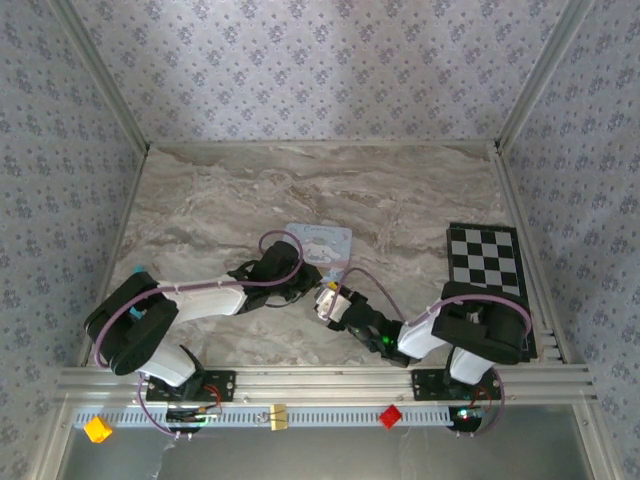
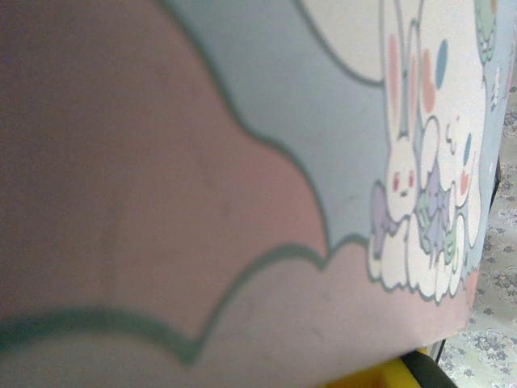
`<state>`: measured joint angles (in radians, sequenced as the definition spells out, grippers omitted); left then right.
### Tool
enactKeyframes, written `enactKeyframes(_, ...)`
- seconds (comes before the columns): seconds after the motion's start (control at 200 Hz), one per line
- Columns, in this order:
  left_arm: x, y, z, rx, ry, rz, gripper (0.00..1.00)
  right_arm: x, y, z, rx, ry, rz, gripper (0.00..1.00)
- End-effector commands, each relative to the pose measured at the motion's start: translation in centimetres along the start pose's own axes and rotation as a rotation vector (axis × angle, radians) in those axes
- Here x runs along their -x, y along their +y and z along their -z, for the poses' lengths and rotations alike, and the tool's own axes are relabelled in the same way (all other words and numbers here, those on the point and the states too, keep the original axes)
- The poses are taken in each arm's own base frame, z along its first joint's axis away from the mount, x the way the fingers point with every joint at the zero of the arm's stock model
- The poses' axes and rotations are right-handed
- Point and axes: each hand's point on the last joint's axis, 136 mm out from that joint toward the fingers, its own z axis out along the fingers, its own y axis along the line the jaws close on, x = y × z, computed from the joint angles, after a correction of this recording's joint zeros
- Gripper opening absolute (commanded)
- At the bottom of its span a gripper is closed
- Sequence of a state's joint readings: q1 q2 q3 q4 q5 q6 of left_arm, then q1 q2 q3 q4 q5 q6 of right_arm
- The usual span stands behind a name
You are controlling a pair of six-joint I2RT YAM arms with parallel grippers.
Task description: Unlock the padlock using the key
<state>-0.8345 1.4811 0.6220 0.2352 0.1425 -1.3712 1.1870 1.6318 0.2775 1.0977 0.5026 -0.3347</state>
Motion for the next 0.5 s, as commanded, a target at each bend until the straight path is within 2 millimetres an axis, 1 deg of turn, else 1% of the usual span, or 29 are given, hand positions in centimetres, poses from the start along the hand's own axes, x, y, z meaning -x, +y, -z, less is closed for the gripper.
enactKeyframes(0.0,-0.58,-2.57,-0.02,-0.075,0.028,-0.007,0.0,1.16,-0.76,-0.61,-0.049,-0.028,-0.07,0.3)
enactKeyframes(0.07,-0.62,-2.54,-0.02,-0.077,0.029,-0.007,0.0,1.11,-0.62,-0.87,-0.047,-0.02,-0.093,0.26)
enactKeyframes(0.225,-0.62,-2.47,-0.03,-0.076,0.028,-0.009,0.0,1.39,-0.95,-0.91,-0.063,-0.044,-0.156,0.24)
enactKeyframes(0.32,-0.69,-2.4,-0.13,-0.077,0.03,-0.007,0.0,1.73,-0.84,-1.08,-0.06,-0.043,-0.169,0.2)
enactKeyframes(0.415,-0.67,-2.44,-0.11,-0.08,0.03,-0.008,0.0,1.45,-0.92,-1.1,-0.067,-0.031,-0.189,0.17)
enactKeyframes(0.47,-0.7,-2.57,-0.08,-0.084,0.029,-0.01,0.0,1.27,-1.24,-1.07,-0.086,-0.025,-0.197,0.14)
enactKeyframes(0.495,-0.68,-2.6,-0.07,-0.085,0.028,-0.01,0.0,1.23,-1.4,-1.04,-0.096,-0.021,-0.2,0.1)
